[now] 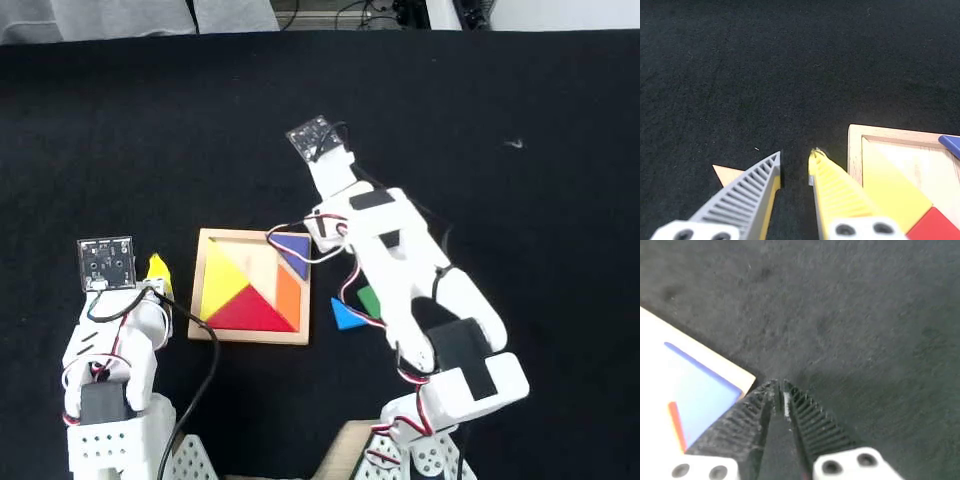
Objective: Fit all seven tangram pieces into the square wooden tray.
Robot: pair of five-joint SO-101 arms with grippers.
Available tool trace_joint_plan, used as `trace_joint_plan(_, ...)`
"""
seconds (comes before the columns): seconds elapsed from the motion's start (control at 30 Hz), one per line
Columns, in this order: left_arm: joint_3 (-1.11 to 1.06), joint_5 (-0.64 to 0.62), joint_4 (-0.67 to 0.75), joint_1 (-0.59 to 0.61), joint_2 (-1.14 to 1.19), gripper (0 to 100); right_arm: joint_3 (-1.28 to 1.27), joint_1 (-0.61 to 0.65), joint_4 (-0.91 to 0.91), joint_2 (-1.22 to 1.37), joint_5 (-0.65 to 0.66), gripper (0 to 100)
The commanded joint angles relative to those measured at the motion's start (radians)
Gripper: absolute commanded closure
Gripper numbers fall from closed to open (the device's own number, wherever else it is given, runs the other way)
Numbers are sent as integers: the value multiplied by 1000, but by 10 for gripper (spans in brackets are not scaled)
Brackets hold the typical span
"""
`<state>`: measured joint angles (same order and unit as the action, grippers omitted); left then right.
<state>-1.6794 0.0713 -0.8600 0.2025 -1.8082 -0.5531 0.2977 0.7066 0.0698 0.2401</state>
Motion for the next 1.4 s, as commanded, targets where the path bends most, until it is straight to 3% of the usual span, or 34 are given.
trace_joint_plan(0.0, -19, 0, 25, -2, -12, 898, 35, 55, 5, -31, -2, 987)
trace_joint_plan(0.37, -19, 0, 25, -2, -12, 898, 21, 87, 3, -36, -2, 987)
trace_joint_plan(0.6, -19, 0, 25, -2, -12, 898, 31, -11, 152, -214, 9, 987)
trace_joint_plan(0.73, -19, 0, 25, -2, -12, 898, -51, -6, 316, -352, 161, 986)
trace_joint_plan(0.87, -19, 0, 25, -1, -12, 898, -205, 43, 365, -400, 290, 982)
trace_joint_plan(0.93, -19, 0, 25, -1, -12, 898, -263, 60, 365, -400, 322, 970)
trace_joint_plan(1.1, -19, 0, 21, -1, -12, 898, -354, 71, 402, -401, 385, 828)
trace_joint_plan(1.37, -21, 0, 20, -1, -11, 898, -410, 157, 399, -407, 446, 839)
